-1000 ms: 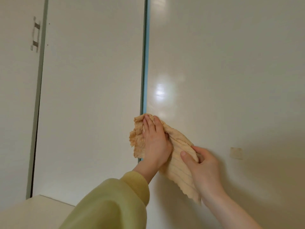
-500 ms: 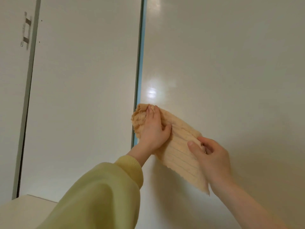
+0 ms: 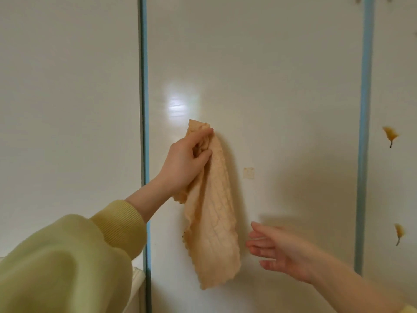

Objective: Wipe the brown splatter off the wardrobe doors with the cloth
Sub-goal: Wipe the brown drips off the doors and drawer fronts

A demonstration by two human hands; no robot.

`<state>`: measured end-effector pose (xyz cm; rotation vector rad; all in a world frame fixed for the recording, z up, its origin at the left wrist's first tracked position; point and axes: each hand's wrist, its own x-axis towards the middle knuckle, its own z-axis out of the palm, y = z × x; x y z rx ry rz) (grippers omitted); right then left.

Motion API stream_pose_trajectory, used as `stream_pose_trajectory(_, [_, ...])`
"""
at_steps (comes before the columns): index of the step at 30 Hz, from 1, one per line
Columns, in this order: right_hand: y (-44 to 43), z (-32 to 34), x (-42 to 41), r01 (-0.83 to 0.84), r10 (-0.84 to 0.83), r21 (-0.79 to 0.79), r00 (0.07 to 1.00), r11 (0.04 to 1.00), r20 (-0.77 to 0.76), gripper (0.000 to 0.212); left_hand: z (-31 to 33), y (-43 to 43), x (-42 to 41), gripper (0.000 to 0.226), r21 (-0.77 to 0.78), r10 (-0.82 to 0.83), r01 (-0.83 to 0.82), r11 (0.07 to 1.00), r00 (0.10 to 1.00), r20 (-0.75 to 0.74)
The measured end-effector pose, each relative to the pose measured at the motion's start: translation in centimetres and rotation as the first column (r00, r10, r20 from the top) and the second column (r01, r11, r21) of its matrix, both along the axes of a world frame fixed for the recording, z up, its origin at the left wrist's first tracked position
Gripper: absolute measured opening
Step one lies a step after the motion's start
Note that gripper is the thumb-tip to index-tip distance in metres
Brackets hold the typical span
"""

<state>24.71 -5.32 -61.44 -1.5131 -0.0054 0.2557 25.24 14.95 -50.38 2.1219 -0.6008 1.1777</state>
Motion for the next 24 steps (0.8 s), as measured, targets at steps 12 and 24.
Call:
stream_pose_trajectory(12, [0.9, -3.8, -1.2, -0.114, 0.230, 0.397, 0.938, 0.911, -0.259, 0.044, -0.6, -2.3, -0.7, 0.049, 0.026, -0.030, 0.031, 0.999, 0.999, -0.029])
stream_pose_trajectory(24, [-2.2, -3.5, -0.7, 0.113, -0.024, 0.509, 0.983, 0.853, -0.179, 0.014, -1.3, -1.9, -0.1, 0.012, -0.167, 0.041, -0.094, 0.981, 0.954, -0.296])
